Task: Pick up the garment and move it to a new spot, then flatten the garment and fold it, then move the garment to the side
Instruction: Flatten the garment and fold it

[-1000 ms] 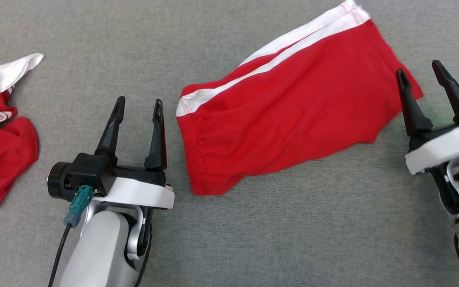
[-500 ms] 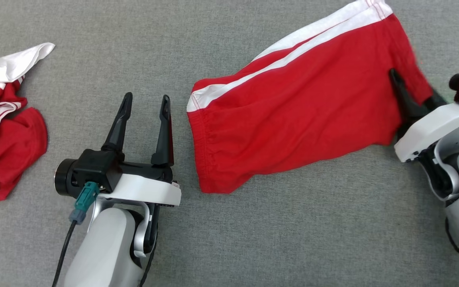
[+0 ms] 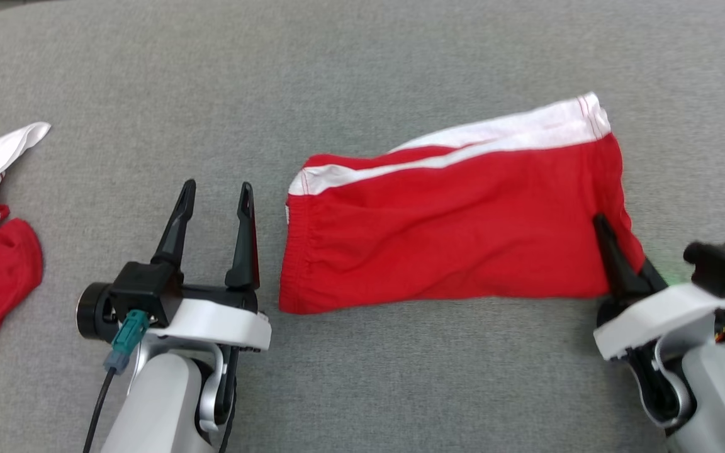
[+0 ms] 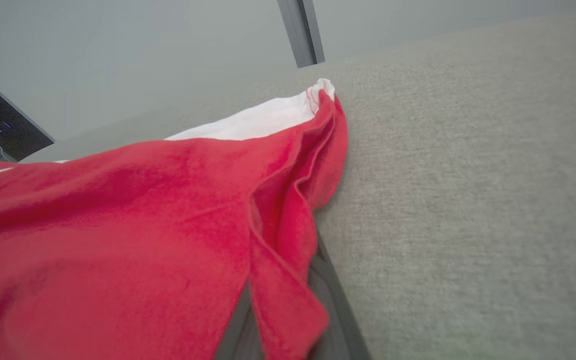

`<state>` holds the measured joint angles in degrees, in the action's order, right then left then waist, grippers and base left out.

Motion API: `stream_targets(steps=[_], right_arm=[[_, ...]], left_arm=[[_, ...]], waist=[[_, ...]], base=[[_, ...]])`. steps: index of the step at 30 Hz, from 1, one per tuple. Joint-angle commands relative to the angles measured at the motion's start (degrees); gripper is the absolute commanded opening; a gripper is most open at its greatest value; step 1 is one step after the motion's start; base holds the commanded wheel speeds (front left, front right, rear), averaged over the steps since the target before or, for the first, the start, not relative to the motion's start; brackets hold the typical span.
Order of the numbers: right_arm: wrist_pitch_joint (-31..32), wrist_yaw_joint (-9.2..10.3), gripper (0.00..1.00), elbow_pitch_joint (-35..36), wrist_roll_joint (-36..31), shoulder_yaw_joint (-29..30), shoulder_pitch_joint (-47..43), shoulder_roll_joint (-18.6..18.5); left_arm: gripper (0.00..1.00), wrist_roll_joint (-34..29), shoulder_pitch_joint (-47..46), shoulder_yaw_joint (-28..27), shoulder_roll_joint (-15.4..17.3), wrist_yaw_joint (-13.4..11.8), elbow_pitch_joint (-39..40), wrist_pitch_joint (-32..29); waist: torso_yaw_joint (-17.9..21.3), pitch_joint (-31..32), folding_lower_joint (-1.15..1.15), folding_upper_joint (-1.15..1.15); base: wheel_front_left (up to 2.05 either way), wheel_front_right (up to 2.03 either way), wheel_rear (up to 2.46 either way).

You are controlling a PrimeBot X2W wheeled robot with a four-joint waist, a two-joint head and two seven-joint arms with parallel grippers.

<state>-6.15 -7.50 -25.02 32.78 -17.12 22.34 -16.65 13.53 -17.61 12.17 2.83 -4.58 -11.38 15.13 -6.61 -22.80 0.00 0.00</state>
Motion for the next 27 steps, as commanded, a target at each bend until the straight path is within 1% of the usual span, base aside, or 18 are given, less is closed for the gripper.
stream_targets(steps=[1,7,12,17,20,23,27], right_arm=[[-0.36,0.02,0.0,-0.89,0.56,0.84,-3.55,0.61],[-1.33,0.02,0.0,0.56,0.23,5.73,-10.18,3.52],[-0.51,0.02,0.0,1.68,-0.85,8.01,-11.73,4.34],[0.46,0.02,0.0,2.39,-1.8,8.88,-11.31,4.91],[0.66,0.02,0.0,3.57,-2.59,8.48,-10.14,4.99],[1.07,0.01,0.0,6.68,-3.84,7.09,-8.64,4.89],[3.46,0.01,0.0,12.87,-6.0,2.85,-6.39,5.61]], left_arm=[[1.0,-0.4,1.0,-0.45,0.21,0.32,-0.29,0.01],[1.0,-0.4,3.26,-0.87,0.19,0.88,-1.3,0.01],[1.0,-0.34,3.7,-0.77,0.18,1.13,-1.43,0.01],[1.0,0.06,3.99,-0.9,0.18,1.33,-1.85,0.01],[1.0,-0.04,3.82,-1.05,0.19,1.31,-1.95,0.01],[1.0,-0.23,3.53,-1.2,0.19,1.44,-2.12,0.01],[1.0,-1.02,3.35,-1.39,0.19,0.75,-1.85,0.01]], waist=[[1.88,1.96,0.0,0.0],[3.34,4.1,0.0,0.0],[3.71,4.69,0.0,0.0],[4.19,4.78,0.0,0.0],[4.31,4.76,0.0,0.0],[4.25,4.96,0.0,0.0],[3.7,5.53,0.0,0.0]], base=[[0.0,0.0,0.0],[0.0,0.0,0.0],[0.0,0.0,0.0],[0.0,0.0,0.0],[0.0,0.0,0.0],[0.0,0.0,0.0],[0.0,0.0,0.0]])
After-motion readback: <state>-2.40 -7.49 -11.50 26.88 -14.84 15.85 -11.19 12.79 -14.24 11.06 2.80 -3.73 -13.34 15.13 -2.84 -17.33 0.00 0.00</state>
